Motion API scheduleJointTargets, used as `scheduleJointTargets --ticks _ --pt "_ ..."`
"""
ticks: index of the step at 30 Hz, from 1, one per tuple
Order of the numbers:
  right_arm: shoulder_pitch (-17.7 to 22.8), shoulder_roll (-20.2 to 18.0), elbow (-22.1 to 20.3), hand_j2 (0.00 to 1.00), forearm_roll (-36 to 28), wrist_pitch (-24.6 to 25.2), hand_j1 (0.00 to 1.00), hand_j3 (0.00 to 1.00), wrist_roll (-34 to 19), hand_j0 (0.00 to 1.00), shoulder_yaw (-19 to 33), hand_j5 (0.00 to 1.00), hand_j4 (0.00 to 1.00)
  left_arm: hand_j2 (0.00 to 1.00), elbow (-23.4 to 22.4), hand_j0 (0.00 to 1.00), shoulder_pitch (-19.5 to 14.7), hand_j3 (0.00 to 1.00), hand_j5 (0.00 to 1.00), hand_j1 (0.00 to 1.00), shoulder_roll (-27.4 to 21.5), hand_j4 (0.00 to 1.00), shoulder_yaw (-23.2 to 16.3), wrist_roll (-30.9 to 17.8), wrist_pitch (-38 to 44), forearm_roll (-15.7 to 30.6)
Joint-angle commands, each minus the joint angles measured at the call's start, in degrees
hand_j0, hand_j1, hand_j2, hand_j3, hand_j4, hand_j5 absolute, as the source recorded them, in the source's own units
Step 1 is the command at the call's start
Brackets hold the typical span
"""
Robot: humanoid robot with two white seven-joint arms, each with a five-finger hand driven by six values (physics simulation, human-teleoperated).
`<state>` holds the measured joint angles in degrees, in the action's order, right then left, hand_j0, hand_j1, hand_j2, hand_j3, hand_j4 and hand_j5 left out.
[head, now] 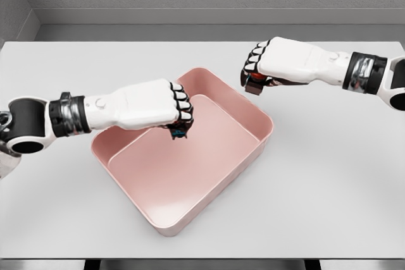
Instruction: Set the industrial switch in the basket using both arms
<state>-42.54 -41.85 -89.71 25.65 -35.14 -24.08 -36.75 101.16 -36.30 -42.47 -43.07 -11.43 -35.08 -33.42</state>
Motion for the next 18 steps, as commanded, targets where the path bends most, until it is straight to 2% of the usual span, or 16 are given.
scheduleJointTargets --ticks 1,2,3,10,13,18 --pt "0.0 -0.2 -0.6 0.51 -0.3 0.1 0.51 0.51 0.0 0.51 0.0 0.51 0.51 0.56 0.0 0.56 0.0 0.56 0.56 0.56 0.4 0.56 -0.7 -0.2 0.1 0.4" --pt "0.0 -0.2 -0.6 0.51 -0.3 0.1 0.51 0.51 0.0 0.51 0.0 0.51 0.51 0.82 0.0 0.82 0.0 0.82 0.82 0.82 0.4 0.82 -0.7 0.2 0.1 0.5" --pt "0.0 -0.2 -0.7 0.51 -0.3 0.1 0.51 0.51 0.1 0.51 0.0 0.51 0.51 1.00 0.0 1.00 0.0 1.00 1.00 1.00 0.4 1.00 -0.7 0.4 0.1 0.4" --pt "0.0 -0.2 -1.7 0.50 -0.3 0.1 0.50 0.50 0.1 0.50 0.0 0.50 0.50 1.00 0.0 1.00 -0.7 1.00 1.00 1.00 -1.9 1.00 -0.2 2.2 0.1 0.4" --pt "0.0 -0.2 -1.9 0.51 -0.3 0.1 0.51 0.51 0.0 0.51 0.0 0.51 0.51 1.00 0.0 1.00 -3.6 1.00 1.00 1.00 -9.4 1.00 0.3 4.0 0.1 5.7" --pt "0.0 -0.2 -2.8 0.50 -0.3 0.1 0.50 0.50 0.0 0.50 -1.7 0.50 0.50 1.00 -0.1 1.00 -3.6 1.00 1.00 1.00 -25.6 1.00 0.3 4.0 0.1 5.9"
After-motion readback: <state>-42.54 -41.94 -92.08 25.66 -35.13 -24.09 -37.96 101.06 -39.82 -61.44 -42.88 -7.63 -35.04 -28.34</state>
